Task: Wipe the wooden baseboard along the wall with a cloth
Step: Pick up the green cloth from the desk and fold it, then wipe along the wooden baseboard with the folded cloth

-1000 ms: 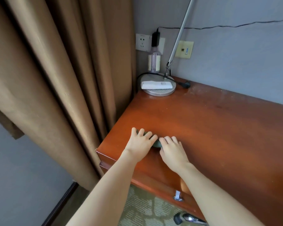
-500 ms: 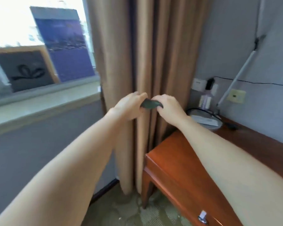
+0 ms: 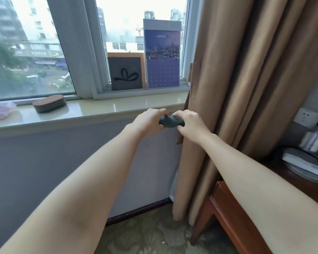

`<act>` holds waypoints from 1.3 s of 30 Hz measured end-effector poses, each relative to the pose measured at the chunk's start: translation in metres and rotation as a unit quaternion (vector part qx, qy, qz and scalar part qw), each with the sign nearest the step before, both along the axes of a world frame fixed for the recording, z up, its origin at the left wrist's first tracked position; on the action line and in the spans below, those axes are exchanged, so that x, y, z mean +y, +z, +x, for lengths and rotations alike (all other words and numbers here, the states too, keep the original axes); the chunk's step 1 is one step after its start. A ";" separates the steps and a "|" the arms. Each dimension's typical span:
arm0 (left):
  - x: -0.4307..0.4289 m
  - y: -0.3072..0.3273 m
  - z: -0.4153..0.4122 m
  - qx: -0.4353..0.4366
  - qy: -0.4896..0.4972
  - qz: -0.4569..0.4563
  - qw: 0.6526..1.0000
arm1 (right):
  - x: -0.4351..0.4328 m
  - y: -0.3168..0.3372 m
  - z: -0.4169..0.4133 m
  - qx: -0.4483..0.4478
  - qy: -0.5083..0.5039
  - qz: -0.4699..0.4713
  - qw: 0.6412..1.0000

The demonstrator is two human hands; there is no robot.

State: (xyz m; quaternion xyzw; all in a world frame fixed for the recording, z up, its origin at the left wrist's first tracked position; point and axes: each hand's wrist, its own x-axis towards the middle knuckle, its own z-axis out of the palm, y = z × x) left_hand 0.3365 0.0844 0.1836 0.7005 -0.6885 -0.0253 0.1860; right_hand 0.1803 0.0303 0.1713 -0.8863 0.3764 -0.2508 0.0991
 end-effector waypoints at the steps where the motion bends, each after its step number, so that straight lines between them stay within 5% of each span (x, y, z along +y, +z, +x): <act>1: 0.000 -0.003 0.009 0.005 0.006 -0.001 1.000 | -0.002 -0.001 0.010 0.002 0.002 0.010 1.000; 20: -0.048 -0.150 0.081 0.157 0.057 0.071 0.983 | -0.070 -0.142 0.091 0.079 0.042 0.070 0.994; 39: -0.110 -0.665 0.061 0.072 0.032 0.010 0.997 | -0.133 -0.640 0.069 0.119 0.030 0.088 0.989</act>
